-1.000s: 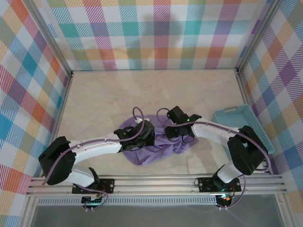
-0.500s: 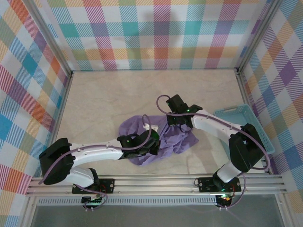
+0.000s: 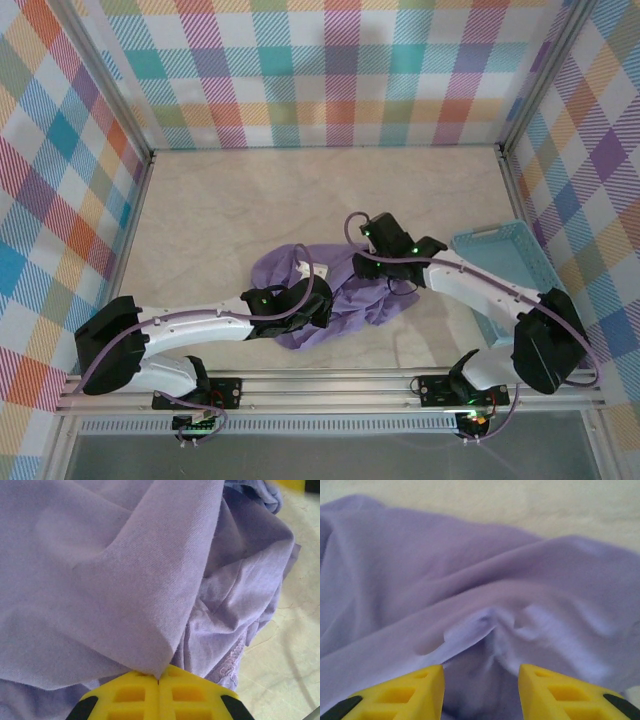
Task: Fold the inside-out t-shirt
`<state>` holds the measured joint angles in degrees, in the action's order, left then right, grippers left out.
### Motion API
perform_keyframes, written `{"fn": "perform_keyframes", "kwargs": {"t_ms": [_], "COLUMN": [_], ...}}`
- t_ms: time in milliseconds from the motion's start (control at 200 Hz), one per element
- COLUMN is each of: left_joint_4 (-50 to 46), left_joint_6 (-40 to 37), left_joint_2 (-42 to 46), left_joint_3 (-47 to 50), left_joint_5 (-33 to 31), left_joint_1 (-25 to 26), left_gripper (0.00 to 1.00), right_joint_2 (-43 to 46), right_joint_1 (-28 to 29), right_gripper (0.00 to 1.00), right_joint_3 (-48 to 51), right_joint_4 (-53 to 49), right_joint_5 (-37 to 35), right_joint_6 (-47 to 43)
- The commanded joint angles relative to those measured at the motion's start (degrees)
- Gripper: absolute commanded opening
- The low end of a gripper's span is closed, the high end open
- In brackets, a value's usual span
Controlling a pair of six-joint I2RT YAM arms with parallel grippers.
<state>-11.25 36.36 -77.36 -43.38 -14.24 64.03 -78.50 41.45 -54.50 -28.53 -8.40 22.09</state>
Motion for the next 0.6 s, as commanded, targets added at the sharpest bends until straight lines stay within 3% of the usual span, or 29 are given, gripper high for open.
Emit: {"fn": "perform_keyframes", "kwargs": {"t_ms": [0, 195, 385, 445, 595], "left_joint_4": [-0.53, -0.73, -0.36, -0.18, -0.85], "left_joint_6": [-0.29, -0.35, -0.29, -0.28, -0.16], "left_joint_2": [1.2, 1.31, 1.74, 1.84, 2.31], "left_joint_3": [0.35, 0.09, 0.59, 0.77, 0.63], "left_joint_5": [-1.32, -0.92, -0.48, -0.4, -1.61], "left_joint_1": [0.22, 0.2, 0.22, 0.22, 0.13], "left_gripper": [0.0, 0.0, 0.0, 0.0, 0.0], "right_joint_2": [-0.93, -7.84, -12.75, -13.55, -12.0], "right_joint_1": [2.2, 2.75, 2.8, 2.78, 2.73], "right_gripper": [0.45, 0.46, 0.4, 0.33, 0.01], "right_joint_3": [2.16, -0.04, -3.31, -3.81, -2.83], "right_joint_4": [0.61, 2.76, 3.32, 3.31, 2.73], "right_joint_5": [4.29, 4.25, 1.63, 0.64, -2.12], "right_joint_6": [3.72, 3.94, 3.25, 3.05, 2.96]}}
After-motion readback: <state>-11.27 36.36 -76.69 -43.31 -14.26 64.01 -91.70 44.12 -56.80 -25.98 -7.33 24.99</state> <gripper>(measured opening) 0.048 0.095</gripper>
